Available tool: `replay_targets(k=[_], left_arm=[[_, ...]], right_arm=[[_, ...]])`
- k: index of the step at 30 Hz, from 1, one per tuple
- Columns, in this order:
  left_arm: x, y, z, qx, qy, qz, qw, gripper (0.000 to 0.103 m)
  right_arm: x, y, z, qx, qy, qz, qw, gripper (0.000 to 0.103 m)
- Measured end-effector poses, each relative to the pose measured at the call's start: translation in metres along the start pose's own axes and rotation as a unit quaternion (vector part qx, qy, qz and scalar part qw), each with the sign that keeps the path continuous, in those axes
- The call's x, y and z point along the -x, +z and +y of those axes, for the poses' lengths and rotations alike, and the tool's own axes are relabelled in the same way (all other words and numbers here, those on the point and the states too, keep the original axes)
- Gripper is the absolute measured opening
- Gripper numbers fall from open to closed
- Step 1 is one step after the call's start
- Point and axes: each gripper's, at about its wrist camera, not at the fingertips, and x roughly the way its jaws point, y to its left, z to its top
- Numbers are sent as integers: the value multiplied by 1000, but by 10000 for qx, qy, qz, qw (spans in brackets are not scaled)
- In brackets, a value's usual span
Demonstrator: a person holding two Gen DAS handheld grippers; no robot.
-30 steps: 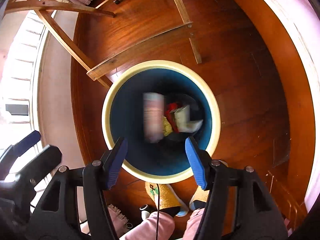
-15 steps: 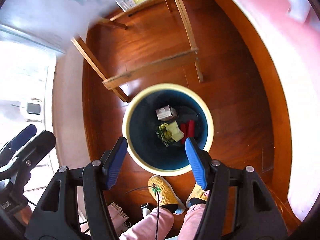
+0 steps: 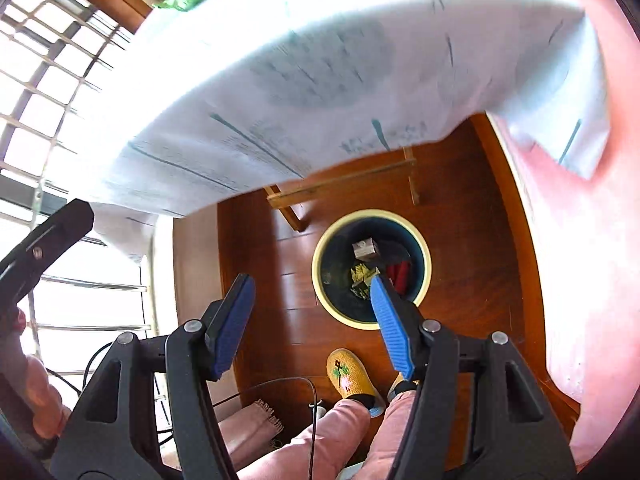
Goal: Collect trash
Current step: 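Raise both tools back toward the table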
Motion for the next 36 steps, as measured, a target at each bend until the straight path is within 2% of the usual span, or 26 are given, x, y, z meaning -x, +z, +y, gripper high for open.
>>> replay_targets(k=[11, 20, 28, 36], left_arm=[[111, 37, 4, -101, -169, -671, 9976, 90], [166, 60, 12, -149, -250, -1176, 9926, 90], [185, 82, 25, -165, -216, -1427, 9894, 90], [163, 123, 34, 7, -96, -1353, 9908, 90]], right_arm=[[119, 4, 46, 197, 136, -786, 9966, 57], [184, 11, 79, 437, 65, -1441, 9886, 57], [212, 32, 100, 613, -119, -1872, 9803, 57], [209, 83, 100, 683, -196, -2013, 9770, 62]])
